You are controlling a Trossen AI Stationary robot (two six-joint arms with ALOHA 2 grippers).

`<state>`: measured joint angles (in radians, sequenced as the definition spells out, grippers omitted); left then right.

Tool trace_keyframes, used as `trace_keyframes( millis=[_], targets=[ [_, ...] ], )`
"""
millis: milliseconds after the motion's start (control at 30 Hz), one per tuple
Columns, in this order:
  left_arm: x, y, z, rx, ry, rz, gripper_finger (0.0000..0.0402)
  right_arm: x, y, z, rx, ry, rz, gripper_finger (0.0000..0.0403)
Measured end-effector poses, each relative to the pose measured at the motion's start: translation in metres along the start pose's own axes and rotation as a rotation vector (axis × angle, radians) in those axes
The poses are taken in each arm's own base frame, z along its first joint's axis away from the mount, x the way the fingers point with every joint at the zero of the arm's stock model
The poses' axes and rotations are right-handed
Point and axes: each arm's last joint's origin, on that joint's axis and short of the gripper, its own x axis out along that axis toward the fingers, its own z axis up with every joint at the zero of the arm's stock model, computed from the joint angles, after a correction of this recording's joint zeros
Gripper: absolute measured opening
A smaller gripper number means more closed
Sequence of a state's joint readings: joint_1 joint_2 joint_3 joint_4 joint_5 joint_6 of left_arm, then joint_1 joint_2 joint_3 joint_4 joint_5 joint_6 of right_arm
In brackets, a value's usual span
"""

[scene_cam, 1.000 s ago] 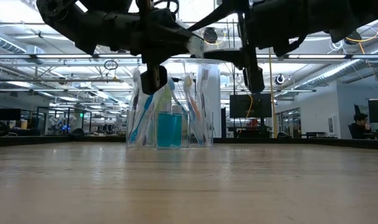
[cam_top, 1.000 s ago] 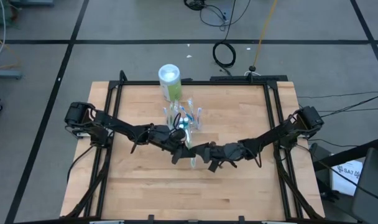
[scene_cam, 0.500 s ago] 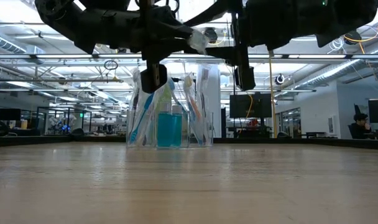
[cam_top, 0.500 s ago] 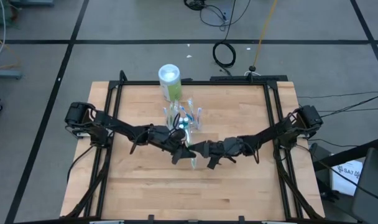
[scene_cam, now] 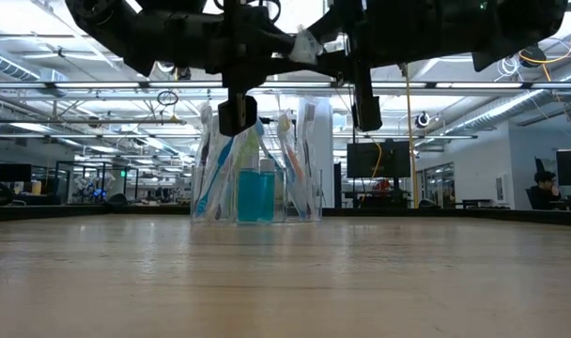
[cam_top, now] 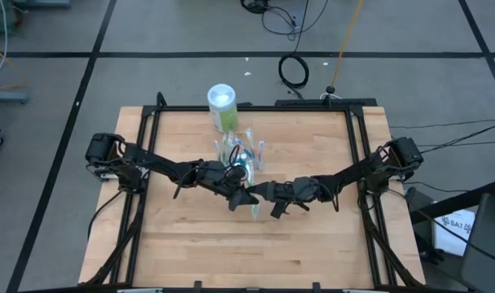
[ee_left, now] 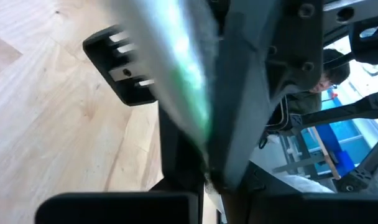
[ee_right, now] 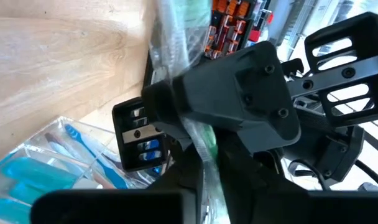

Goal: Pick & Place toothbrushing station
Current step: Put the green toothbrush into the right side of the transparent organizer

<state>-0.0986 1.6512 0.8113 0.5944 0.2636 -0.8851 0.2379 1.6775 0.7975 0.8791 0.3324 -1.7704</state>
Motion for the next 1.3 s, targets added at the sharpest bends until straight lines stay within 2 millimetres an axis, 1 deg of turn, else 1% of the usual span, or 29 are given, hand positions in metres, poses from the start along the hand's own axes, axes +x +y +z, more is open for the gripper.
trace_keyframes(
  millis=[100, 200, 333, 433, 533, 667, 800, 900, 1000, 1067, 1133, 1200, 1300],
  targets=[
    [0.000, 0.000, 0.000, -0.003, 0.000, -0.005, 0.0032, 0.000, 0.000, 0.000, 0.004, 0.000, -0.001, 0.0019],
    [0.000, -0.001, 0.001, 0.005, -0.006, -0.004, 0.0040, -0.001, -0.001, 0.003, -0.017, -0.002, -0.005, 0.0023],
    [0.000, -0.001, 0.001, 0.048, -0.012, -0.003, 0.0069, -0.002, -0.002, 0.006, -0.015, -0.006, -0.007, 0.0030],
    [0.000, -0.002, 0.001, 0.056, -0.010, -0.010, 0.0094, -0.004, -0.002, 0.011, -0.016, -0.005, -0.005, 0.0021],
    [0.000, -0.002, 0.002, 0.059, -0.010, -0.015, 0.0118, -0.006, -0.003, 0.016, -0.022, 0.038, 0.006, 0.0013],
    [0.000, -0.002, 0.003, 0.059, -0.018, -0.008, 0.0143, -0.011, -0.001, 0.025, -0.031, 0.111, 0.056, 0.0017],
    [-0.001, 0.000, 0.004, 0.049, -0.011, -0.009, 0.0153, -0.019, -0.001, 0.039, -0.014, 0.133, 0.081, 0.0019],
    [-0.001, 0.002, 0.006, 0.052, -0.011, -0.010, 0.0153, -0.025, 0.000, 0.048, -0.007, 0.197, 0.106, 0.0014],
    [-0.002, 0.003, 0.008, 0.064, 0.005, -0.030, 0.0152, -0.032, 0.000, 0.054, 0.059, 0.320, 0.116, 0.0014],
    [-0.003, 0.003, 0.009, 0.102, 0.030, -0.057, 0.0152, -0.037, -0.002, 0.057, 0.100, 0.384, 0.110, 0.0014],
    [-0.006, 0.000, 0.011, 0.153, 0.050, -0.088, 0.0152, -0.042, -0.005, 0.060, 0.138, 0.390, 0.101, 0.0014],
    [-0.012, -0.005, 0.017, 0.227, 0.033, -0.110, 0.0152, -0.048, -0.010, 0.062, 0.209, 0.373, 0.077, 0.0014],
    [-0.023, -0.016, 0.021, 0.375, 0.025, -0.110, 0.0152, -0.056, -0.021, 0.055, 0.403, 0.348, 0.017, 0.0014]
  ],
)
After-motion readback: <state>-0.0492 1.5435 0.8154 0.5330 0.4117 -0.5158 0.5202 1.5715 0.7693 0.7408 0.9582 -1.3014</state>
